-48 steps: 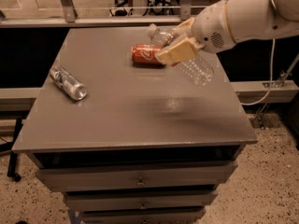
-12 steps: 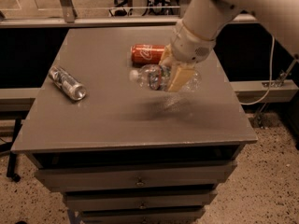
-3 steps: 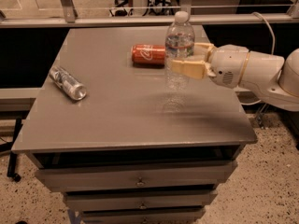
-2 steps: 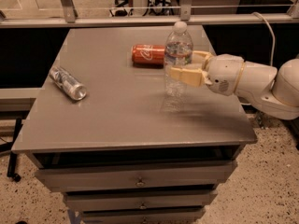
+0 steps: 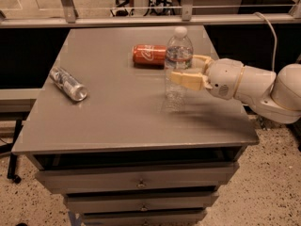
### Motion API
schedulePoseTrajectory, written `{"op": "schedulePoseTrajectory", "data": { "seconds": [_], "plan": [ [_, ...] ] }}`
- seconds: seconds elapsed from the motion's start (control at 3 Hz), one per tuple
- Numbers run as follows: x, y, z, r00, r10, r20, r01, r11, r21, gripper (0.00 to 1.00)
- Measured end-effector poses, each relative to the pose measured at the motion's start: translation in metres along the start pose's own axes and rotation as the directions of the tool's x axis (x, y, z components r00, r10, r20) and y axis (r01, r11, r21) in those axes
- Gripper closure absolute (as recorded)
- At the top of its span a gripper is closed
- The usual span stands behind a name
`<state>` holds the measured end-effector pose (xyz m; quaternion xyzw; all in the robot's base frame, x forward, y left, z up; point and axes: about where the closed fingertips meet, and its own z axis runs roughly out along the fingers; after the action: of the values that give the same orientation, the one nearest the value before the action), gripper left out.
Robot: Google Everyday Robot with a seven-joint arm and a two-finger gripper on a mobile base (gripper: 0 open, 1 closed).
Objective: Place water bottle upright
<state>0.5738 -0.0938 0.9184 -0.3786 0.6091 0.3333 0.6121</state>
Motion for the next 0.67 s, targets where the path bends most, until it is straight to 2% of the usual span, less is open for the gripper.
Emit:
{"op": "schedulePoseTrajectory", "data": {
  "seconds": [0.67],
  "plan": [
    [0.0056,0.0011,0.0023,1.000,0.003,-0.002,-0.004,0.9999,-0.012,0.40]
  ]
}}
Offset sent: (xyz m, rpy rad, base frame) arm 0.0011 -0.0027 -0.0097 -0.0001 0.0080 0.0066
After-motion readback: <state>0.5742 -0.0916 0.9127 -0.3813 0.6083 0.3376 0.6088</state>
